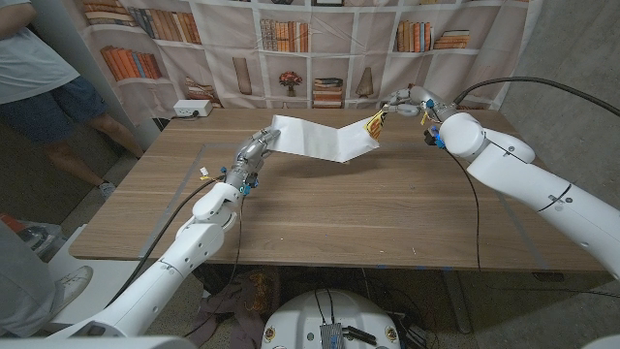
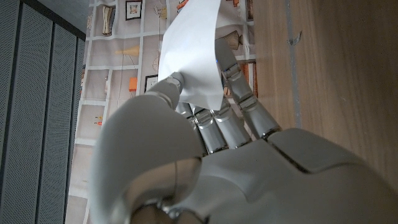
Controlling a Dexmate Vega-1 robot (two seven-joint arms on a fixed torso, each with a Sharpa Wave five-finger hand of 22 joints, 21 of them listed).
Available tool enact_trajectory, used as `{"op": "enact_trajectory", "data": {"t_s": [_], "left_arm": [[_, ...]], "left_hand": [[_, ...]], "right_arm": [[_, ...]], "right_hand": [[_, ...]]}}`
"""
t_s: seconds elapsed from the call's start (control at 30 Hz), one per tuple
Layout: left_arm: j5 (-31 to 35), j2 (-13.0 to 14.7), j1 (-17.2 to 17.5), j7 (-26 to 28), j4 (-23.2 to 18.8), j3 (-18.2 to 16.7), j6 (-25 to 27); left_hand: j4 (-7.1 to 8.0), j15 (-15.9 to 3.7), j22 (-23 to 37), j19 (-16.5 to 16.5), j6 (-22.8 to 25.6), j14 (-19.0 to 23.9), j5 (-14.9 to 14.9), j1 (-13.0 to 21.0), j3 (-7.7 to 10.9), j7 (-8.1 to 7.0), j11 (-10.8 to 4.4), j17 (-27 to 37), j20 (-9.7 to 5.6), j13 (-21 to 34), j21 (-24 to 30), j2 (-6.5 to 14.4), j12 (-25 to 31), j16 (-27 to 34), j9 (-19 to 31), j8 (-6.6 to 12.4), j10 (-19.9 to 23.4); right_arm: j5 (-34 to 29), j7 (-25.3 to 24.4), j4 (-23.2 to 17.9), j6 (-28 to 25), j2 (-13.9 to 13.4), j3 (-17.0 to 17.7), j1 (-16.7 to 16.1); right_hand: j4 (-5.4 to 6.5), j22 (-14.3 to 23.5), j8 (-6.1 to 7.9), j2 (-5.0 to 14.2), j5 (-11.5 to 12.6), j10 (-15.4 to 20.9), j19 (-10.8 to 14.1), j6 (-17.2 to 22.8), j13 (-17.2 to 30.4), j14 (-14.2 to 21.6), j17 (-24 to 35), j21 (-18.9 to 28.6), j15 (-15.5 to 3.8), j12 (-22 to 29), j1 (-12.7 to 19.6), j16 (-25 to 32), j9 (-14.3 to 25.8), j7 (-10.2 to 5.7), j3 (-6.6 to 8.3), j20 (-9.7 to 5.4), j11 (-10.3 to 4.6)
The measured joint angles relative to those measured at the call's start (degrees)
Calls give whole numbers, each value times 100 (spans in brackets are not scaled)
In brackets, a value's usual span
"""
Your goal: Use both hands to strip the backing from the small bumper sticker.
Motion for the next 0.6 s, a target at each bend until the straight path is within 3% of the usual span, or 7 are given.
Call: {"op": "enact_trajectory", "data": {"t_s": [0.6], "left_arm": [[-107, 247, 415, 68, -344, -275, -92]], "left_hand": [[-25, 0, 0, 0, 21, -1, -1, 0, 25, -21, 13, 0, 0, 13, 0, 0, -1, 0, 0, 0, 7]], "right_arm": [[111, -143, -200, -376, -79, 43, -26]], "right_hand": [[0, 1, -1, 20, 0, 0, 0, 21, 0, 61, 0, 0, 0, 0, 20, 0, 25, -21, 0, 0, 0]]}}
